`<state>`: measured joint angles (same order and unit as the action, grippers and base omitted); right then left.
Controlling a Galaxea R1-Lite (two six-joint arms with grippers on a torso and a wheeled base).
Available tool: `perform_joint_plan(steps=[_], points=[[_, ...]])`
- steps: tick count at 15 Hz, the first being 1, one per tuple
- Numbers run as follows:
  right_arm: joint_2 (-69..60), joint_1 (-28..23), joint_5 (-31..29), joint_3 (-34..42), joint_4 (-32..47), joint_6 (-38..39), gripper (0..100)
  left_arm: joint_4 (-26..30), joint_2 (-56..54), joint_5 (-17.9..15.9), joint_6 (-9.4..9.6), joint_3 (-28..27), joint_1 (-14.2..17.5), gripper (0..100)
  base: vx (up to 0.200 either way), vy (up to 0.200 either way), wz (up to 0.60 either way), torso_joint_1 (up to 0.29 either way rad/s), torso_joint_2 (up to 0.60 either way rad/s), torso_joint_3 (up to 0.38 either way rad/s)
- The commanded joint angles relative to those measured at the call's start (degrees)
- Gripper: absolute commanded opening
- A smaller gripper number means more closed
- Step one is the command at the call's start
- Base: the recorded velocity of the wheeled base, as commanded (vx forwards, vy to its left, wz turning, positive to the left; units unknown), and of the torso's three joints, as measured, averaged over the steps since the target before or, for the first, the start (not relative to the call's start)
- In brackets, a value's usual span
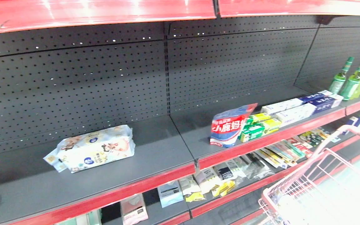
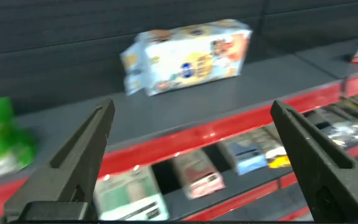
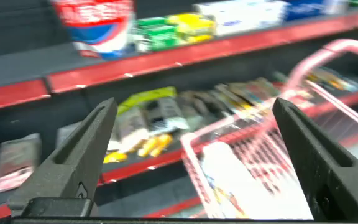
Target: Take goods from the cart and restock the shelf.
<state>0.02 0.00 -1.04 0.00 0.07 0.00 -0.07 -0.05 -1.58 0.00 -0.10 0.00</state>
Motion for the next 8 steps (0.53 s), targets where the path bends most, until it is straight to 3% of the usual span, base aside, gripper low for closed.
perform_joint_plan(steps=[1,8], points=[[0.1,0.0,0.0,0.0,0.0,0.0,100,0.1,0.0,0.0,0.00,0.0,0.0,100,0.000,0.000,-0.60,0.007,0.00,0.007],[0.0,0.0,0.1,0.0,0.0,0.0,100,0.0,0.0,0.0,0.00,0.0,0.0,100,0.000,0.000,-0.60,0.000,0.00,0.004]])
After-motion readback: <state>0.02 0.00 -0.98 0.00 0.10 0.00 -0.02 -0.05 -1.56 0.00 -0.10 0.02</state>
